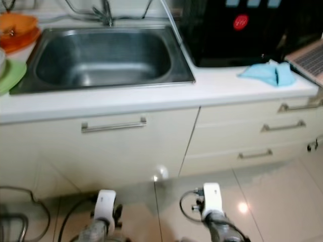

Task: Kitchen organization

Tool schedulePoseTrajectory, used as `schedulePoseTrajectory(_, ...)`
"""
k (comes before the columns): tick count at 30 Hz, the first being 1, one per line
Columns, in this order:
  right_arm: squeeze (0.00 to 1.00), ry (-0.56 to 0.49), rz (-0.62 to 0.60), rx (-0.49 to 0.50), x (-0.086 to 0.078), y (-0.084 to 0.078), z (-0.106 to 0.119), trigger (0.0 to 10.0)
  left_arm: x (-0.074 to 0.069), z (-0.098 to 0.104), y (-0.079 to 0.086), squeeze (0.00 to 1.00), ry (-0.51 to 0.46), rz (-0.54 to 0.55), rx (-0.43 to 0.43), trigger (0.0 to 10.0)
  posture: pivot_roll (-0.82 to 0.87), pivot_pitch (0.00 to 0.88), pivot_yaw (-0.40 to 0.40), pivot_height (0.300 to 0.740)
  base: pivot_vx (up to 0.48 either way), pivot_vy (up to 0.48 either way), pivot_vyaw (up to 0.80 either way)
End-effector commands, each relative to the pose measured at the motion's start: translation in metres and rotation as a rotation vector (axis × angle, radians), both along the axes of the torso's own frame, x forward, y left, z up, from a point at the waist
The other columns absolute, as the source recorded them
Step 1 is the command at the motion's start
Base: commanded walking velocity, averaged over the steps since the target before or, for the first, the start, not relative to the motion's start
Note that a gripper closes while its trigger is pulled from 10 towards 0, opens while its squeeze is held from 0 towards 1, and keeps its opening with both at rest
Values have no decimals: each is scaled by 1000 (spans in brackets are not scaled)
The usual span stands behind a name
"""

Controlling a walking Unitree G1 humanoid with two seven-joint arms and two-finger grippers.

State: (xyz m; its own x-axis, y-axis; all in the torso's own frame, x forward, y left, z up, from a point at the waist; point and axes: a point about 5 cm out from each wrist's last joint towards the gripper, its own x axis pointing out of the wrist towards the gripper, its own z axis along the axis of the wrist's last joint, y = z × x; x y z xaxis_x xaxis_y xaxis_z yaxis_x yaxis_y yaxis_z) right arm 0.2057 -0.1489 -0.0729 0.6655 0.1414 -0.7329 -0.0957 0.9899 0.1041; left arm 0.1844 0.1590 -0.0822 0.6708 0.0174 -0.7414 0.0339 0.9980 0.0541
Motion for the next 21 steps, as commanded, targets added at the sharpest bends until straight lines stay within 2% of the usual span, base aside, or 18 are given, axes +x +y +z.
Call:
schedulePoseTrajectory(1, 0, 8, -6, -7, -2, -6, -1, 10000, -4, -2, -2, 0, 17, 3, -9, 10000, 151, 82, -35, 740, 0, 0, 0)
schedulePoseTrajectory(6, 0, 6, 4, -13, -2, -5, -1, 10000, -4, -2, -3, 0, 19, 2, -8, 10000, 151, 84, -36, 740, 0, 0, 0)
schedulePoseTrajectory(20, 0, 3, 16, -19, -2, -4, -1, 10000, -5, -3, -2, 0, 20, 2, -8, 10000, 151, 89, -35, 740, 0, 0, 800)
schedulePoseTrajectory(21, 0, 8, -4, -7, -3, -4, -1, 10000, -5, -3, -2, 0, 21, 2, -7, 10000, 151, 89, -35, 740, 0, 0, 0)
